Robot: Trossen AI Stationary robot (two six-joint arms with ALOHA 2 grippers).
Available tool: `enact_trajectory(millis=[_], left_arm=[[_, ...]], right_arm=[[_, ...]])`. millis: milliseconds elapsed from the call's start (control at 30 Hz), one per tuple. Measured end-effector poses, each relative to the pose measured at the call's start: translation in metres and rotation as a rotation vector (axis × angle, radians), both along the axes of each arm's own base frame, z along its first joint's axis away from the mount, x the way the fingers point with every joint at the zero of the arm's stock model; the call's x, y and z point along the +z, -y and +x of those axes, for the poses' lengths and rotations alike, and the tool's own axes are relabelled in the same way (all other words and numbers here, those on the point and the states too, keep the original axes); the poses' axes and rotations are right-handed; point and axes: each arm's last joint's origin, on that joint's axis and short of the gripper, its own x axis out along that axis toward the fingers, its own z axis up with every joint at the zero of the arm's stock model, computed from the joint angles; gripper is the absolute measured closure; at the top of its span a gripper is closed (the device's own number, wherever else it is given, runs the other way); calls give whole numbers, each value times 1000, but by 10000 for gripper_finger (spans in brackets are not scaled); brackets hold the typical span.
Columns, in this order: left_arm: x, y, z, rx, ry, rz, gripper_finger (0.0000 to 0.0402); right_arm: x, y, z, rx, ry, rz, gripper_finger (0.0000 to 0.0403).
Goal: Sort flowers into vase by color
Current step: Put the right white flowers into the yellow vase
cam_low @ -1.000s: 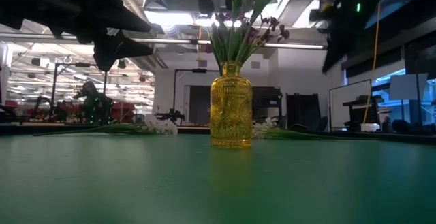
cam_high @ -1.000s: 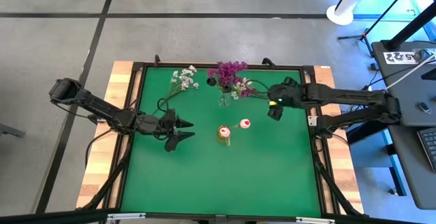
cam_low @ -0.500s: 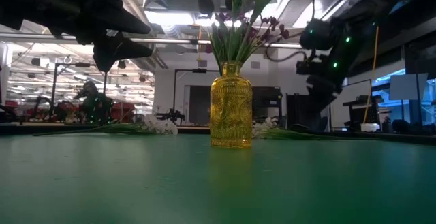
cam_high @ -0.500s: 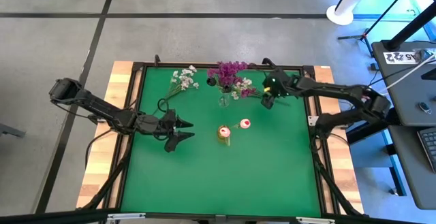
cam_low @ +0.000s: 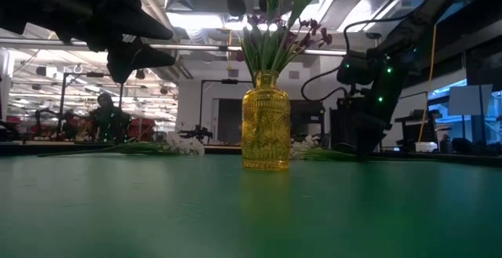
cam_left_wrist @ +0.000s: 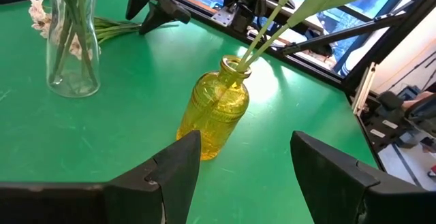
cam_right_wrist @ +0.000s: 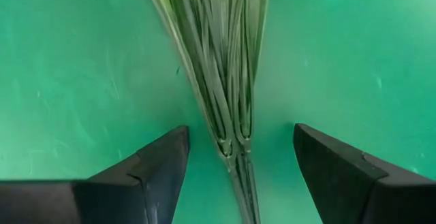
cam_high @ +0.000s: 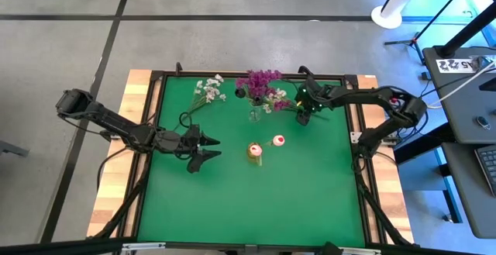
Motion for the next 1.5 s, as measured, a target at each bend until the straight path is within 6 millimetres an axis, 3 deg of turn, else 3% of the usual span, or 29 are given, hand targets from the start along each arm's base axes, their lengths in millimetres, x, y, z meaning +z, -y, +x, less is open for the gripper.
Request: enact_trajectory(millis=[200,667,933,1033,1500], left_arm=[[0,0,0,1,0,0,179],[0,0,0,9,0,2,179],[0,0,0,14,0,3,179],[0,0,0,15,-2,4,179],[0,0,0,16,-3,4,179]], right_arm=[[-2,0,1,2,11,25,161],[0,-8,-3,-65,39,176,385],[5,-16,-10,-108,37,284,373],[12,-20,-14,-124,68,323,385],[86,-41,-41,-158,368,189,397]])
